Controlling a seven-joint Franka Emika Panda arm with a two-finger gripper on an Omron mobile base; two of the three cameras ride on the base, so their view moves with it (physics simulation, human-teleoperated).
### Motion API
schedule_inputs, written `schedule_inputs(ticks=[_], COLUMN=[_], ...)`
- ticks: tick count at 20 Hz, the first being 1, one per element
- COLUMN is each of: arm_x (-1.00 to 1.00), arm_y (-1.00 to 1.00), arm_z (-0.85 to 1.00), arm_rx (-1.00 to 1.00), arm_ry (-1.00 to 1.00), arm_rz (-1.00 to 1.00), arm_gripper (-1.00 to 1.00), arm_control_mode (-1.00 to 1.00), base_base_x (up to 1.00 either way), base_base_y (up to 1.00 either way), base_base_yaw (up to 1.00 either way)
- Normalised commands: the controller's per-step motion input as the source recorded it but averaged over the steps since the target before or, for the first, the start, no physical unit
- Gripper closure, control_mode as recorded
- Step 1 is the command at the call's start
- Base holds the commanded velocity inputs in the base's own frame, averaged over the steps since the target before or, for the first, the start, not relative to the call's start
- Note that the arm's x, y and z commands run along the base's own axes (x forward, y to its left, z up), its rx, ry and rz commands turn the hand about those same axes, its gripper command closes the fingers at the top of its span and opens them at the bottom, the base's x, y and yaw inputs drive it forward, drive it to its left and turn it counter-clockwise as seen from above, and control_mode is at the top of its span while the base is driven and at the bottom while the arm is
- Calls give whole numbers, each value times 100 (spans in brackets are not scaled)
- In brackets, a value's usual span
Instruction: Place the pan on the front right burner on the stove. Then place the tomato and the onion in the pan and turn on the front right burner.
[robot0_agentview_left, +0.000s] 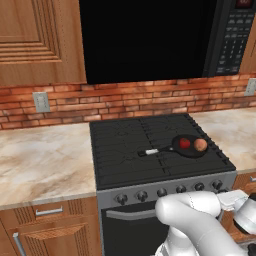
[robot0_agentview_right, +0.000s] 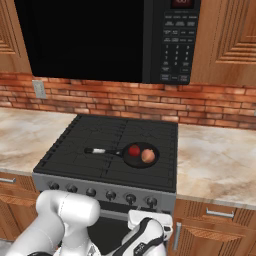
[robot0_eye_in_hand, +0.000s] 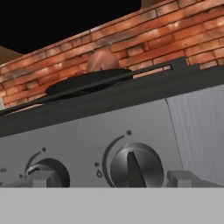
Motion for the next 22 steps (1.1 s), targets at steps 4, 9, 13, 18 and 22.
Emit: schedule_inputs(ticks=[4, 9, 13, 18, 22], arm_x=[19, 24, 25, 20, 15], arm_y=[0, 0, 0, 0, 0], arm_z=[0, 0, 0, -5, -11], arm_rx=[0, 0, 0, 0, 0], arm_ry=[0, 0, 0, 0, 0], arm_rz=[-5, -5, -4, -3, -2], arm_gripper=[-100, -100, -100, -100, -100], arm_control_mode=[-100, -100, -100, -100, -100], base_base_x=[0, 0, 0, 0, 0], base_base_y=[0, 0, 0, 0, 0], base_base_yaw=[0, 0, 0, 0, 0])
